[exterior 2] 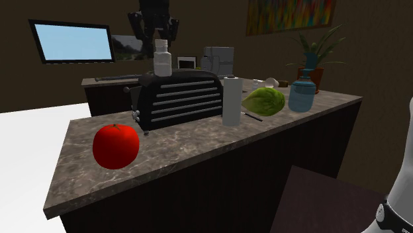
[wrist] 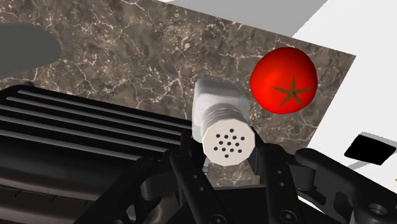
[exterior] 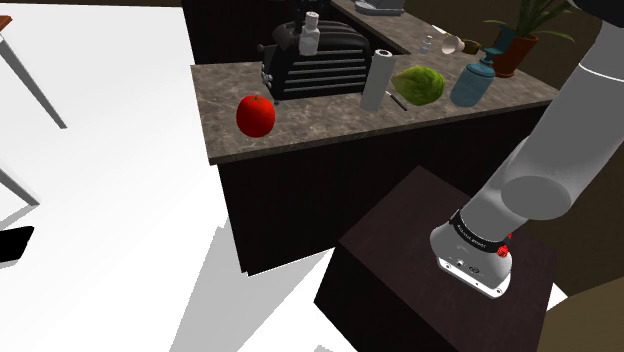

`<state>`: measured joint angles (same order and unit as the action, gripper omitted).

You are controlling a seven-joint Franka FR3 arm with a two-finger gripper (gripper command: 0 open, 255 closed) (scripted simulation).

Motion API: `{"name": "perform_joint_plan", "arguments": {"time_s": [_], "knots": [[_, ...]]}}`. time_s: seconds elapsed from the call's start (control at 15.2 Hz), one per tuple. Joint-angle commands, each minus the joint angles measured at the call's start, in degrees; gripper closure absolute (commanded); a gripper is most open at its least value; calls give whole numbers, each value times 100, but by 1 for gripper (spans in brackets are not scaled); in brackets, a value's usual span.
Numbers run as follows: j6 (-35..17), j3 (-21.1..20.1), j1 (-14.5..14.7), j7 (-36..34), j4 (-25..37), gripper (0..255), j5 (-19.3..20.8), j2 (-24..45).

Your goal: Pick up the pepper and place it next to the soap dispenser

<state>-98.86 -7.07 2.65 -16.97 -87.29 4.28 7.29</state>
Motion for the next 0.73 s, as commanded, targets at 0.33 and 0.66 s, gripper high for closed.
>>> {"name": "perform_joint_plan", "arguments": {"time_s": [0.33,0.66], "knots": [[617,-10,23,15,767,255,18,154],[1078,-17,45,28,1395,255,41,323]]}}
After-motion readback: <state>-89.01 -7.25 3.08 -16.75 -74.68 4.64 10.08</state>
